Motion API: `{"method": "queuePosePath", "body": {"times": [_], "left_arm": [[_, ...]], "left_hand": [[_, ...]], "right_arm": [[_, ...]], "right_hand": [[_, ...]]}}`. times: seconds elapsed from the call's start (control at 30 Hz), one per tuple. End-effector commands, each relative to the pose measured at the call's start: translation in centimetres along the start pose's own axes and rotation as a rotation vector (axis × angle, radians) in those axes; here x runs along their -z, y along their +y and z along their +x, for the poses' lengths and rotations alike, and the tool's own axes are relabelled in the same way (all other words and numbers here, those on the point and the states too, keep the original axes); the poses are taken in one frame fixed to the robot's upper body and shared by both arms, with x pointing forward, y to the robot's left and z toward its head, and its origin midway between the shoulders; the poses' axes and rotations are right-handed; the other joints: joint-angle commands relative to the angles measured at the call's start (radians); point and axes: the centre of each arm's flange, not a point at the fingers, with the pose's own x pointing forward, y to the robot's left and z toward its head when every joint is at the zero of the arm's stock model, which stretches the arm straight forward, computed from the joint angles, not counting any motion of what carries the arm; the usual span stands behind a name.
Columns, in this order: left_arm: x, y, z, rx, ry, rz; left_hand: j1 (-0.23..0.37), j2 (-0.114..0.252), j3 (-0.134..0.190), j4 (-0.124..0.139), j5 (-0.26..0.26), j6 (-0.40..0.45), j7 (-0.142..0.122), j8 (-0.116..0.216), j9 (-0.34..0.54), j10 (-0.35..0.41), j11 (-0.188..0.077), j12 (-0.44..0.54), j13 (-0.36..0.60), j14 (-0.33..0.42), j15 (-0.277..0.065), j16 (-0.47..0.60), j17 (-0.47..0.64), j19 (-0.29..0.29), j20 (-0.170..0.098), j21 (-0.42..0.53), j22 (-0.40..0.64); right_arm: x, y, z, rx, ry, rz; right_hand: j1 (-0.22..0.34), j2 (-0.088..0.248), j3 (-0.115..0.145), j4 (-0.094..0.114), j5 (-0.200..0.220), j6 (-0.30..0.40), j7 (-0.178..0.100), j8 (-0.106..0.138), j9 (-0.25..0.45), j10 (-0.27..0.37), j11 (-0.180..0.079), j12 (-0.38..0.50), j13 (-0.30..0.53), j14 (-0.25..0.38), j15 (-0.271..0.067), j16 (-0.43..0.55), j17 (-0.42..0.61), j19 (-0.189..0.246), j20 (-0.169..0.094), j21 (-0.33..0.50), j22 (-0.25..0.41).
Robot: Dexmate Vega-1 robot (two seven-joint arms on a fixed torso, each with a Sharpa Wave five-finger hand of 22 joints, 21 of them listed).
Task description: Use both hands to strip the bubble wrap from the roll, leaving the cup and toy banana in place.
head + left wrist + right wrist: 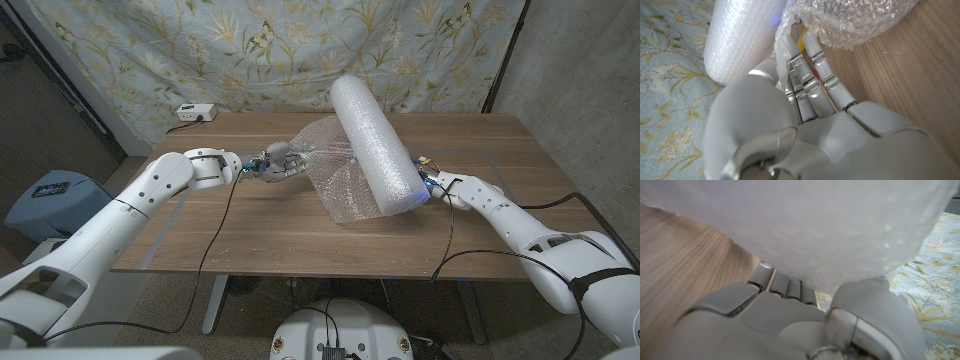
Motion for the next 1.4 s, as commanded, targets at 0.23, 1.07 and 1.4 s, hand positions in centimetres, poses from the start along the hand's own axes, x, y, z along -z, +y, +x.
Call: {"method": "queuePosePath", "body": {"times": [0.23,1.07,1.4], "left_arm": [[0.6,0.5,-0.9,0.000,0.003,-0.025],[0.7,0.5,-1.9,-0.008,0.016,-0.031],[0.6,0.7,-1.8,-0.003,0.024,-0.038]], "left_hand": [[0.003,-0.011,0.008,-0.003,0.004,0.012,0.005,0.003,0.000,0.031,-0.028,-0.004,0.020,0.010,0.003,-0.004,0.004,-0.009,0.002,0.017,0.000],[0.002,-0.012,0.009,-0.003,0.004,0.013,0.005,0.000,0.002,0.035,-0.028,-0.010,0.025,0.013,0.003,-0.009,0.006,-0.015,0.000,0.037,-0.002],[0.002,-0.012,0.010,-0.003,0.004,0.016,0.006,0.000,0.002,0.035,-0.027,-0.013,0.028,0.014,0.003,-0.009,0.008,-0.018,0.000,0.046,-0.003]], "right_arm": [[0.2,0.2,-0.5,0.024,0.059,0.016],[0.6,0.2,-1.4,0.029,0.069,0.034],[0.8,0.3,-1.5,0.035,0.081,0.059]], "right_hand": [[-0.017,0.000,0.002,0.003,0.012,-0.013,0.013,-0.002,-0.002,0.001,0.009,-0.006,0.006,-0.005,0.002,0.009,-0.008,0.007,0.008,-0.008,0.003],[-0.038,-0.001,0.000,0.005,0.021,-0.032,0.018,-0.003,-0.007,-0.016,0.022,-0.024,0.011,-0.019,0.019,0.015,-0.022,0.006,0.021,-0.016,0.003],[-0.054,-0.003,-0.001,0.007,0.026,-0.049,0.032,-0.005,-0.010,-0.025,0.042,-0.034,0.014,-0.026,0.031,0.019,-0.026,0.009,0.029,-0.020,0.003]]}}
